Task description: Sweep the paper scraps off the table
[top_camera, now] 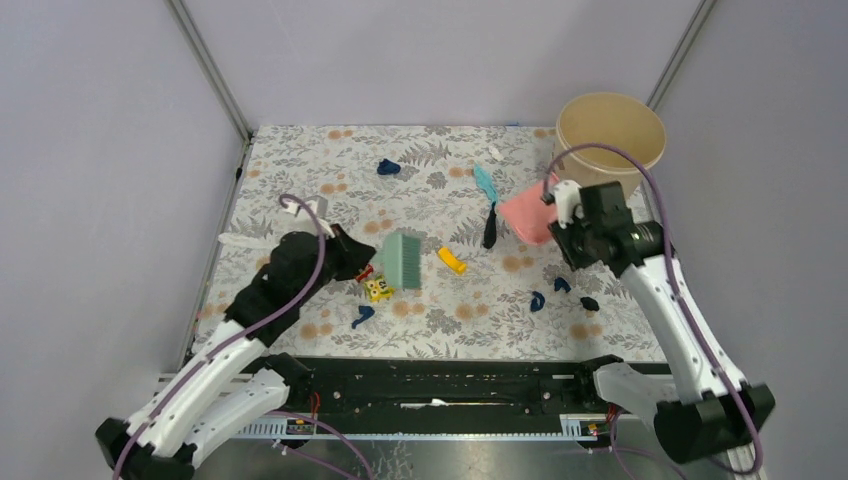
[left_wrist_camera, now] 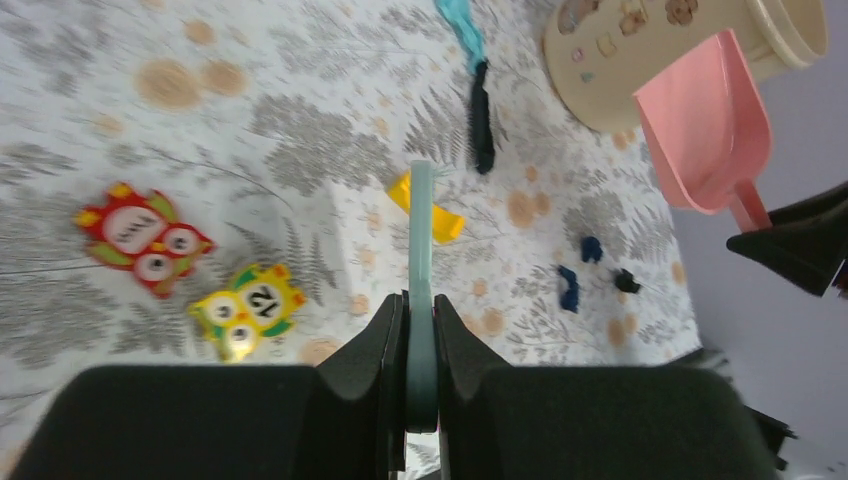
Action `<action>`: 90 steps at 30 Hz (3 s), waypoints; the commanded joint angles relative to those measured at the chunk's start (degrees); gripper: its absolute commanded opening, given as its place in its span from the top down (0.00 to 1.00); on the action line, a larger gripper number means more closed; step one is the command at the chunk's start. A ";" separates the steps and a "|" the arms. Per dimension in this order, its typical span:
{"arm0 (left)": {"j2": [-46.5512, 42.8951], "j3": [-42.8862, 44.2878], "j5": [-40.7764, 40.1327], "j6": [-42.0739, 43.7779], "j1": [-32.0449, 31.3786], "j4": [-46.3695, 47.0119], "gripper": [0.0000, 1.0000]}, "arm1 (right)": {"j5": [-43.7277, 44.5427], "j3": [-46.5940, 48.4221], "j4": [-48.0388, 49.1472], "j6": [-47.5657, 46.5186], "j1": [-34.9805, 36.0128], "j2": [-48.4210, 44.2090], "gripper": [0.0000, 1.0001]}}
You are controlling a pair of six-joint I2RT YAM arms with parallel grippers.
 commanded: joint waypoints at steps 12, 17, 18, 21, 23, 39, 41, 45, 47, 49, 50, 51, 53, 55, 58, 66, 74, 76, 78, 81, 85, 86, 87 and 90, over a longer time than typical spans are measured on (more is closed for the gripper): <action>35.18 4.23 4.55 -18.42 -17.06 48.82 1.00 | 24.13 2.10 -7.38 -6.14 -8.21 -19.32 1.00; 50.35 13.86 5.58 -22.72 -23.38 58.16 1.00 | 20.20 10.44 -6.24 -2.40 -8.20 -17.47 1.00; 53.16 16.39 6.68 -22.55 -24.46 58.47 1.00 | 19.92 11.02 -5.75 -1.71 -8.19 -17.41 1.00; 62.04 23.53 6.77 -22.48 -27.27 57.90 1.00 | 19.75 12.16 -3.84 0.03 -8.19 -17.28 1.00; 67.29 27.81 7.62 -23.04 -28.56 58.50 1.00 | 19.59 12.56 -3.17 0.73 -8.19 -16.90 1.00; 85.07 41.75 3.44 -29.64 -31.15 51.35 1.00 | 11.82 6.59 -10.29 -2.87 -8.27 -17.33 1.00; 81.42 36.01 3.72 -29.55 -29.39 50.00 1.00 | 11.12 5.89 -11.09 -3.39 -8.28 -17.63 1.00; 73.17 25.67 3.03 -27.96 -26.56 47.23 1.00 | 10.05 4.25 -11.30 -4.00 -8.28 -17.36 1.00; 68.65 21.01 2.40 -27.16 -25.69 44.84 1.00 | 8.82 3.55 -11.22 -4.71 -8.23 -16.28 1.00; 63.15 16.66 1.08 -25.35 -25.36 41.49 1.00 | 6.78 2.58 -11.11 -5.78 -8.28 -15.25 1.00; 60.31 14.92 -0.23 -24.32 -25.31 39.01 1.00 | 5.33 2.06 -11.11 -6.51 -8.28 -14.78 1.00; 56.19 13.19 -2.04 -22.97 -25.20 36.62 1.00 | 4.06 1.26 -11.00 -7.15 -8.27 -14.36 1.00; 50.16 10.73 -4.67 -20.19 -25.00 30.87 1.00 | 1.39 0.46 -10.96 -8.35 -8.27 -13.46 1.00; 43.92 9.12 -6.81 -17.46 -24.74 24.82 1.00 | -0.70 -0.17 -11.08 -9.39 -8.27 -12.93 1.00; 35.84 9.21 -8.48 -12.20 -24.54 17.18 1.00 | -3.07 -0.48 -13.41 -13.09 -8.27 -12.67 1.00; 31.90 26.29 -14.08 4.91 -24.54 -8.38 1.00 | -7.47 -5.71 -27.02 -28.60 -8.28 -13.97 1.00; 44.56 37.96 -19.24 13.45 -24.54 -16.91 1.00 | -0.81 -19.24 -26.77 -34.61 -8.28 -14.81 1.00; 47.81 40.16 -18.92 13.99 -24.54 -16.10 1.00 | 1.44 -19.67 -26.43 -34.57 -8.32 -14.68 1.00; 51.08 42.09 -17.78 14.49 -24.62 -15.01 1.00 | 3.13 -19.97 -26.28 -34.35 -8.28 -14.73 1.00; 55.57 44.80 -15.88 14.66 -24.62 -12.82 1.00 | 6.44 -21.53 -24.62 -33.18 -8.27 -14.11 1.00; 60.47 49.30 -13.10 14.37 -25.04 -11.94 1.00 | 7.53 -24.58 -21.28 -31.62 -8.28 -11.75 1.00; 61.52 50.61 -12.47 14.35 -25.13 -11.97 1.00 | 7.09 -25.02 -20.44 -31.24 -8.23 -11.26 1.00; 62.54 51.65 -12.13 14.34 -25.27 -11.93 1.00 | 6.49 -25.33 -19.54 -30.95 -8.27 -10.58 1.00; 65.50 54.25 -11.41 14.23 -25.79 -11.58 1.00 | 4.94 -25.52 -17.22 -30.01 -8.27 -8.50 1.00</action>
